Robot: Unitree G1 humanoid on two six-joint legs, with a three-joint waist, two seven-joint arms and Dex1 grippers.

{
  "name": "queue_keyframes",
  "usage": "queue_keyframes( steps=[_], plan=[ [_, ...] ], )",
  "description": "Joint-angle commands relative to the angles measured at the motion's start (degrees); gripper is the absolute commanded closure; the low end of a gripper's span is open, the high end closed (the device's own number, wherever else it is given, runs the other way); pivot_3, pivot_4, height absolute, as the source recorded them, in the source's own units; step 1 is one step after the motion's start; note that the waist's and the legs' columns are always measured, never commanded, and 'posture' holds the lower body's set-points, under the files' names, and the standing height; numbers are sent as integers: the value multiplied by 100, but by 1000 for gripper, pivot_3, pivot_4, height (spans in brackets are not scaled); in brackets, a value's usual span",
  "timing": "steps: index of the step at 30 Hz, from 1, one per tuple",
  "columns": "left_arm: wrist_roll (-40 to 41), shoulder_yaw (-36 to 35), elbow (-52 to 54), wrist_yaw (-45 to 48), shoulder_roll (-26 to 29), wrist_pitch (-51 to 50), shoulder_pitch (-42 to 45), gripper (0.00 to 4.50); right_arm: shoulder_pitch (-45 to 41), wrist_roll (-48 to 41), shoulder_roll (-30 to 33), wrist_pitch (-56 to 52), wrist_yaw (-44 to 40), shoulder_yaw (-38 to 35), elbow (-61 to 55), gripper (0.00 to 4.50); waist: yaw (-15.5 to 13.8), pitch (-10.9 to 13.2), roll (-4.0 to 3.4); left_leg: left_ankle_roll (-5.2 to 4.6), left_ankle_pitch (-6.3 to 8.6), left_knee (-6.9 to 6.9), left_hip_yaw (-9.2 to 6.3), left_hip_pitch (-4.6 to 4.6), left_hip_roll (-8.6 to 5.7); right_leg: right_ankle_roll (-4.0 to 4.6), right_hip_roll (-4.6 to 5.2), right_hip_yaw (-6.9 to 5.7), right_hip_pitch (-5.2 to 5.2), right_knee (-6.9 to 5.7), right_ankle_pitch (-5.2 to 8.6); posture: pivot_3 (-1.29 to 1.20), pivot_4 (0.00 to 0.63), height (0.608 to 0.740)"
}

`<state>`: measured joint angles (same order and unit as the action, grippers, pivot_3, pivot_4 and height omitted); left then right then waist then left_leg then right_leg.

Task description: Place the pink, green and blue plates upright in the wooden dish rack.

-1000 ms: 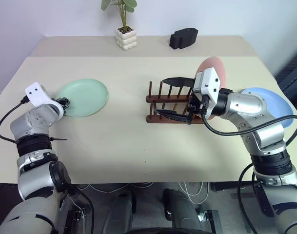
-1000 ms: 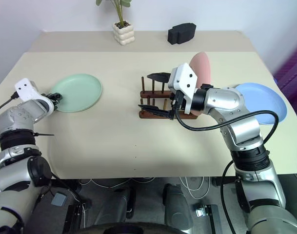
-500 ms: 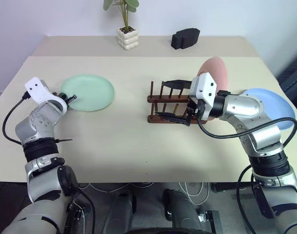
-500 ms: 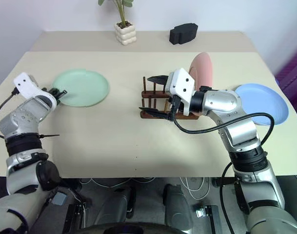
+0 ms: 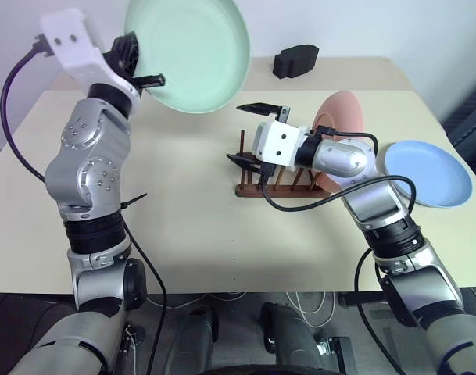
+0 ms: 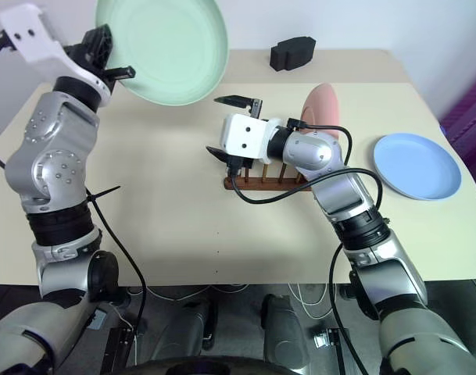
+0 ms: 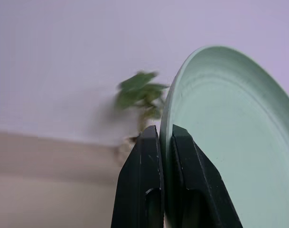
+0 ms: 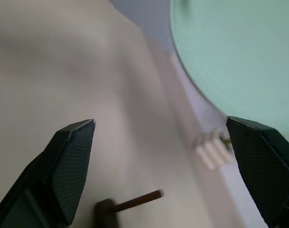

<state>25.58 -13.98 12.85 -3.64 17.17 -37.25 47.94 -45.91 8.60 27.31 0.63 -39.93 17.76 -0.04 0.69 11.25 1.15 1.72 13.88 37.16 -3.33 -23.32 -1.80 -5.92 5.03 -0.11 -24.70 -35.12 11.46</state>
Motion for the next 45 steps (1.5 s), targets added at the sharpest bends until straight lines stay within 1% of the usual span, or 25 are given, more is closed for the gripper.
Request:
queue_keyframes(
  steps=[1, 5, 12, 14, 15, 19, 20, 22, 23, 28, 31, 33, 34, 37, 38, 42, 45],
  plan=[
    [-205, 312, 437, -21, 46, -164, 119, 4426, -304, 409, -141, 333, 381, -10, 149, 0, 12, 0, 0, 0, 0, 0, 0, 0, 0, 0, -1, 0, 0, 0, 0, 0, 150, 735],
    [-290, 476, 651, -27, 31, -343, 55, 4426, -414, 667, -227, 490, 540, -29, 308, 0, 18, 0, 0, 0, 0, -1, -1, 0, 2, 0, -4, 0, -1, -1, 0, 0, 150, 735],
    [-312, 513, 824, -5, -151, -511, 14, 4426, -451, 873, -336, 687, 587, 20, 465, 0, 6, 0, 0, 0, -1, 0, -1, 0, 1, 0, -3, 0, 0, 0, 0, 0, 150, 735],
    [-319, 515, 824, 2, -174, -539, 11, 4500, -423, 902, -377, 739, 562, 41, 470, 547, 9, 0, 0, 0, -1, 0, -1, 0, 1, 0, -3, 0, 0, 0, 0, 0, 150, 735],
    [-300, 507, 819, 11, -195, -549, 12, 4500, -403, 898, -403, 759, 540, 52, 465, 911, 9, 0, 0, 0, -1, -1, -1, 0, 1, 0, -3, 0, 0, 0, 0, 0, 150, 735],
    [-296, 481, 811, 31, -241, -594, 5, 4500, -369, 890, -463, 792, 514, 68, 439, 2856, 13, 0, 0, 1, -1, -1, -2, 0, 2, 0, -4, 0, 0, -1, 0, 0, 150, 735],
    [-306, 479, 803, 31, -251, -603, 1, 4500, -369, 889, -469, 803, 519, 65, 444, 3432, 14, 0, 0, 1, -1, -1, -2, 0, 2, 0, -4, 0, 0, -1, 0, 0, 150, 735],
    [-323, 485, 786, 41, -258, -606, -6, 4500, -370, 889, -477, 823, 519, 64, 461, 4403, 12, 0, 0, 1, -1, -1, -3, 0, 2, 0, -4, 0, -1, -1, 0, 0, 150, 735],
    [-330, 490, 786, 47, -259, -610, -8, 4500, -370, 895, -478, 831, 521, 66, 466, 4465, 12, 0, 0, 1, -1, -1, -2, 0, 2, 0, -4, 0, 0, -1, 0, 0, 150, 735],
    [-298, 449, 797, 70, -320, -623, -45, 4500, -359, 934, -480, 897, 556, 81, 491, 4465, 7, 0, 0, 1, -2, 0, -2, 0, 1, 0, -4, 0, 0, -1, 0, 0, 150, 735],
    [-117, 283, 864, 101, -448, -568, -55, 3412, -359, 976, -474, 923, 593, 78, 490, 4500, 7, 0, 0, 1, -2, -1, -2, 0, 1, 0, -4, 0, 0, 0, 0, 0, 150, 735],
    [-41, 185, 893, 106, -514, -494, -38, 2522, -370, 1022, -463, 942, 631, 75, 507, 4500, 9, 0, 0, 1, -2, 0, -2, 0, 1, 0, -4, 0, 0, 0, 0, 0, 150, 735],
    [-1, 125, 901, 92, -554, -440, -19, 1907, -377, 1058, -454, 959, 658, 73, 523, 4500, 9, 0, 0, 2, -2, 0, -2, 0, 1, 0, -4, 0, 0, 0, 0, 0, 150, 735],
    [133, -74, 927, 59, -639, -330, 52, 364, -398, 1129, -439, 1004, 709, 64, 560, 4500, 16, 0, 0, 2, -2, -1, -2, 1, 2, 0, -4, 0, 0, -1, 0, 0, 150, 735],
    [191, -186, 927, 27, -664, -258, 98, 83, -416, 1163, -427, 1040, 747, 58, 580, 4500, 17, 0, 0, 2, -2, -1, -3, 1, 2, 0, -4, 0, 0, -1, 0, 0, 150, 735],
    [231, -759, 785, -196, -572, 274, 311, 83, -543, 1144, -356, 1177, 891, -109, 754, 4500, 14, 0, 0, 2, -2, -1, -2, 1, 3, 1, -5, 0, 0, 0, 0, 0, 150, 735],
    [267, -1075, 613, -204, -344, 401, 240, 83, -632, 663, -449, 992, 837, -426, 780, 4500, 18, 0, -1, 3, -3, -2, -2, 2, 2, 1, -5, 0, 0, -1, 0, 0, 150, 735]
  ],
)
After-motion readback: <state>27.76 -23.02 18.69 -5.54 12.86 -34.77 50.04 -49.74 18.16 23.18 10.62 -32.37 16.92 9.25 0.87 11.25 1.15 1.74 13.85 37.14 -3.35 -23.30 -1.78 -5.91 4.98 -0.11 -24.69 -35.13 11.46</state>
